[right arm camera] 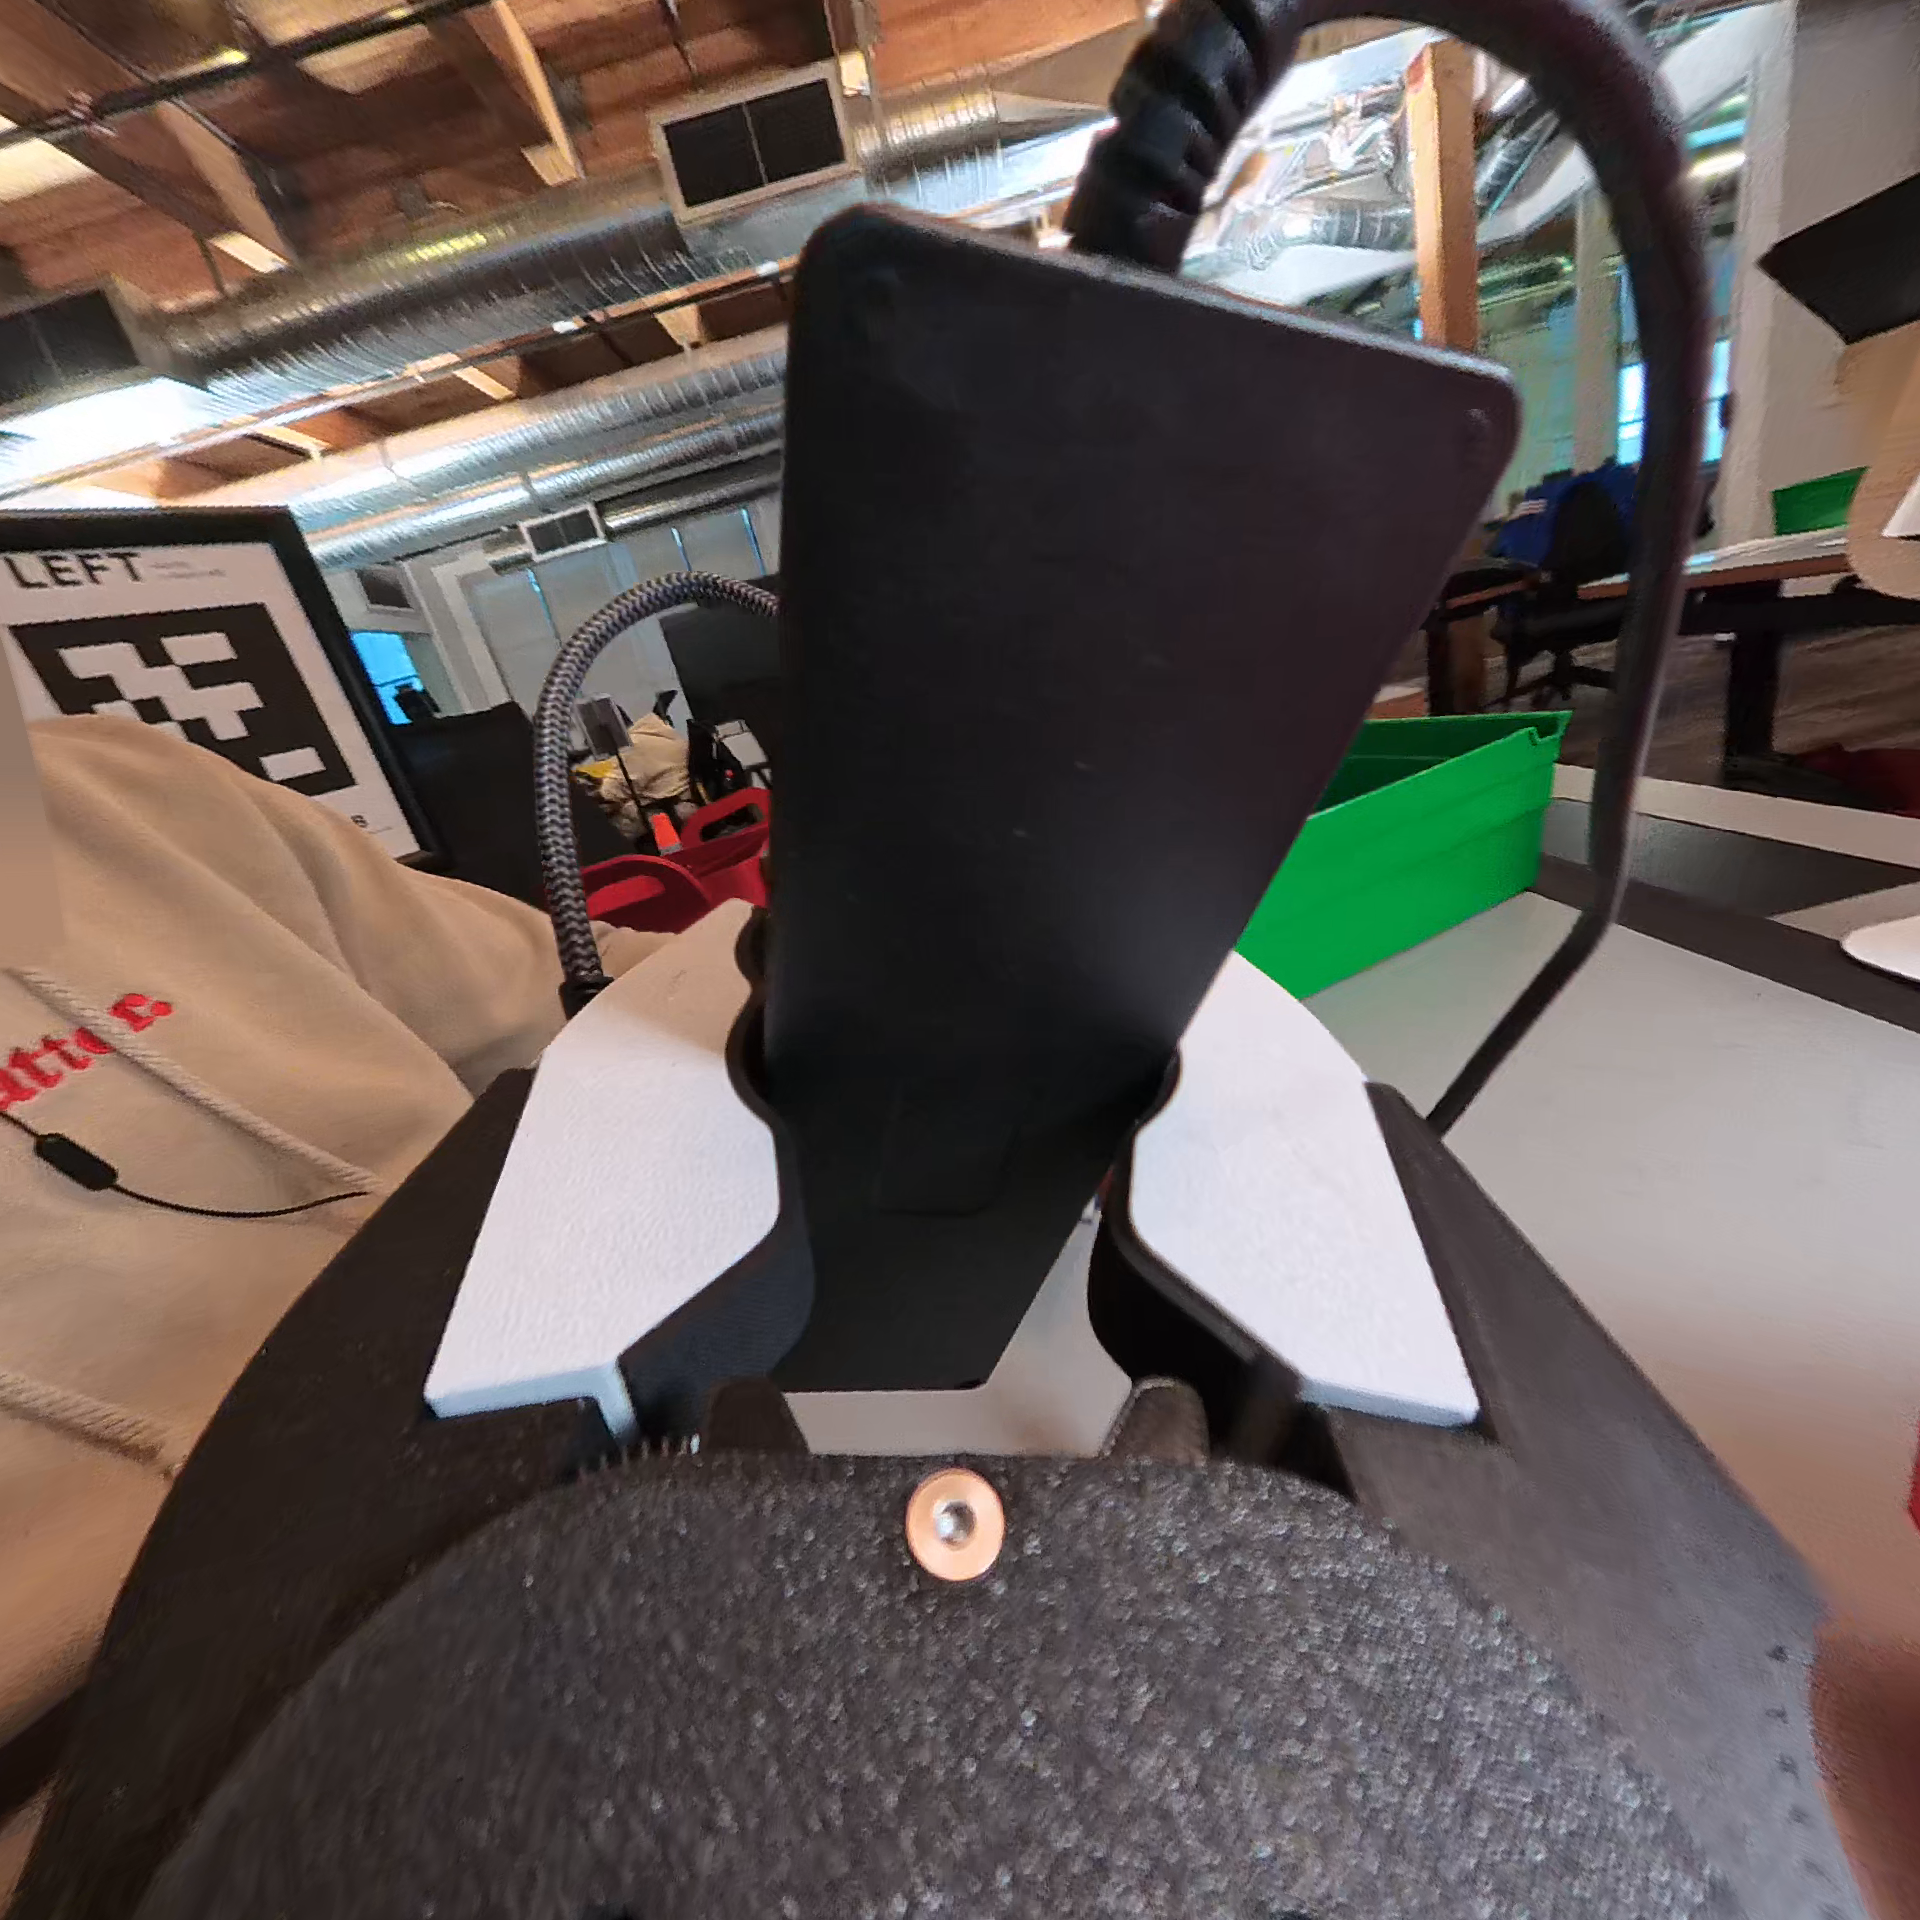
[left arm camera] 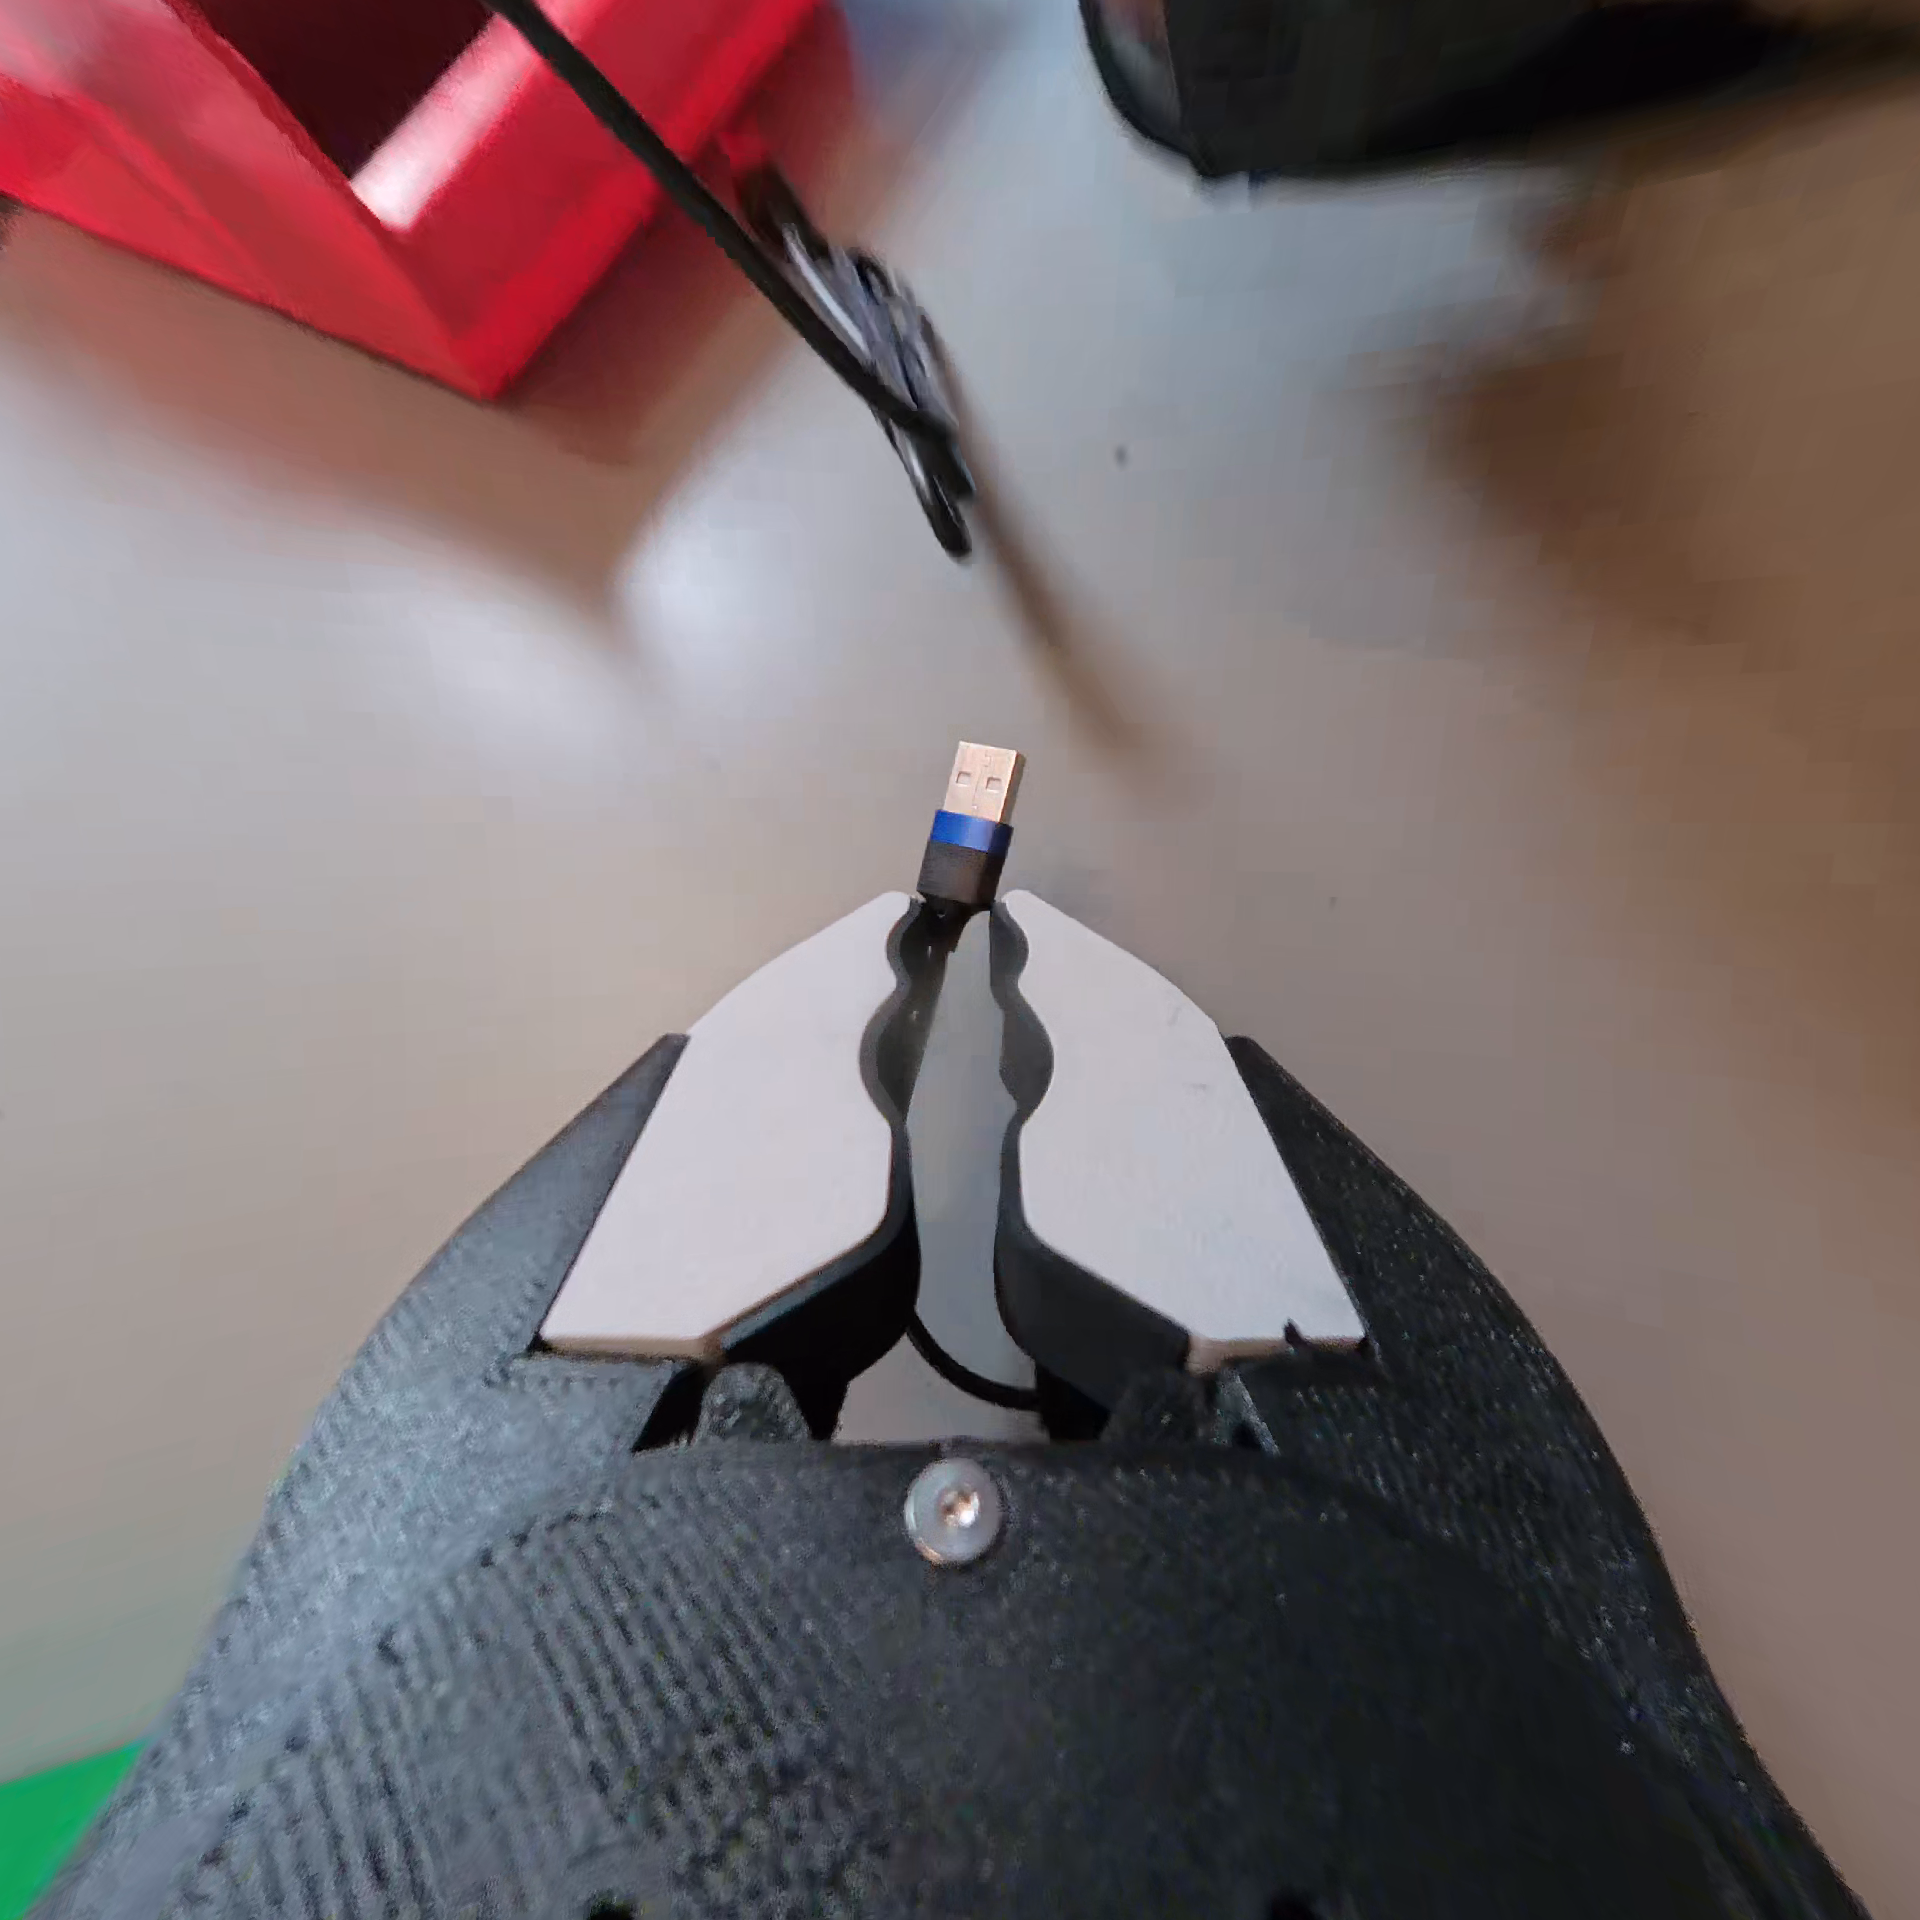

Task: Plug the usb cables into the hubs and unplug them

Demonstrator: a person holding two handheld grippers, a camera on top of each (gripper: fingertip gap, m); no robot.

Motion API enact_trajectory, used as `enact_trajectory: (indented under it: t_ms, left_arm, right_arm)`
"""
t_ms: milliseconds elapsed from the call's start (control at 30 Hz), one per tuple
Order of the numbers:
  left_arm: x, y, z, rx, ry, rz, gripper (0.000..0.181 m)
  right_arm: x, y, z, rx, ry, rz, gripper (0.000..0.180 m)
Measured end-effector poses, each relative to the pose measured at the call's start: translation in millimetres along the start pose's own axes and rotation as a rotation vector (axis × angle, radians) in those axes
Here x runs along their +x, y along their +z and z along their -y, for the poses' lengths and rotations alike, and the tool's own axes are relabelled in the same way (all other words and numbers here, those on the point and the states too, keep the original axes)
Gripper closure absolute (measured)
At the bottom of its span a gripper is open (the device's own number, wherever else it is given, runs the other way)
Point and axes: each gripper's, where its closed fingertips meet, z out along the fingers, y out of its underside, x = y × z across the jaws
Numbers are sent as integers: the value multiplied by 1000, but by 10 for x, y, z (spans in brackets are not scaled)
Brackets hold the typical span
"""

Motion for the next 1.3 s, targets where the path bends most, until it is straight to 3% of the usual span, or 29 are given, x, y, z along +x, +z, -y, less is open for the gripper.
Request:
enact_trajectory:
  t_ms: [200,333,767,967,1100,1300]
  left_arm:
    - [69,-362,533,382,-163,-140,169]
    - [78,-417,627,454,-192,-157,170]
    - [-439,-544,539,478,-282,195,170]
    - [-587,-711,550,458,-101,465,170]
    - [-640,-704,504,343,40,647,170]
    - [-586,-493,409,206,68,656,170]
  right_arm:
    - [-54,15,-12,0,-5,33,113]
    - [-58,17,-18,-2,-4,37,113]
    - [-44,14,-20,-1,-8,28,113]
    - [-33,1,7,13,-9,20,113]
    - [-19,-8,18,19,-10,11,113]
    - [7,-25,40,29,-8,-2,113]
